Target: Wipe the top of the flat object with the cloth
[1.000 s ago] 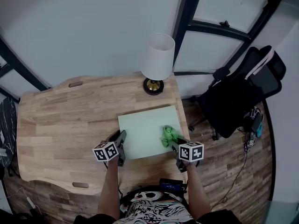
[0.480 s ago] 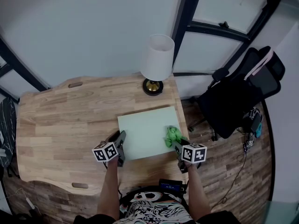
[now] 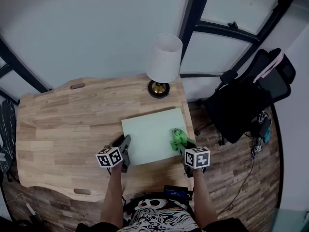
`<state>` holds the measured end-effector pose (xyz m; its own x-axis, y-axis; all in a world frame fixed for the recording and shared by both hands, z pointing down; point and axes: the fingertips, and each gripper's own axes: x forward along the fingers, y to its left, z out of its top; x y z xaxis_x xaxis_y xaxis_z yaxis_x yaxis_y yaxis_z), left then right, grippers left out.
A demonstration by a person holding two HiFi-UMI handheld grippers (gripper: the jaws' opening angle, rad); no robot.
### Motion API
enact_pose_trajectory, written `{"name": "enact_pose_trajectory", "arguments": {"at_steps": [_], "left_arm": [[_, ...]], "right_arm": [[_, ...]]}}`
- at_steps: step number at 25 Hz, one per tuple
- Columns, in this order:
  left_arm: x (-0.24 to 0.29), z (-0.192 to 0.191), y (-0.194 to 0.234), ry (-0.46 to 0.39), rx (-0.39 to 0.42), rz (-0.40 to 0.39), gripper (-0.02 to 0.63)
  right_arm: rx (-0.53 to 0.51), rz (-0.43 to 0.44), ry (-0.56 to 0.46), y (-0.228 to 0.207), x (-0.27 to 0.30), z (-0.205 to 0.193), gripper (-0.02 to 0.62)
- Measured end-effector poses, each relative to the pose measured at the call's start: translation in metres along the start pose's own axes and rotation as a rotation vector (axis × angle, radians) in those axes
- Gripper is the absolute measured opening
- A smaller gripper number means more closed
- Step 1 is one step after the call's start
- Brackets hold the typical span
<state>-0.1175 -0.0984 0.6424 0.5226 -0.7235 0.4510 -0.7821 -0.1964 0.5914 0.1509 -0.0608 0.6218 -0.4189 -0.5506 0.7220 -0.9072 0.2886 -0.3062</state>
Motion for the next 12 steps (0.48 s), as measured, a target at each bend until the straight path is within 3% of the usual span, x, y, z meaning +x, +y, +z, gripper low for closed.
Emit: {"name": "enact_pose_trajectory", "arguments": {"at_steps": [12], "left_arm": [[0.0,-0.001,-0.002,-0.001,-0.006,-0.009,0.146]], "right_arm": [[-0.02,-0.014,0.012,-0.004,0.011,0.018,0.115]]}}
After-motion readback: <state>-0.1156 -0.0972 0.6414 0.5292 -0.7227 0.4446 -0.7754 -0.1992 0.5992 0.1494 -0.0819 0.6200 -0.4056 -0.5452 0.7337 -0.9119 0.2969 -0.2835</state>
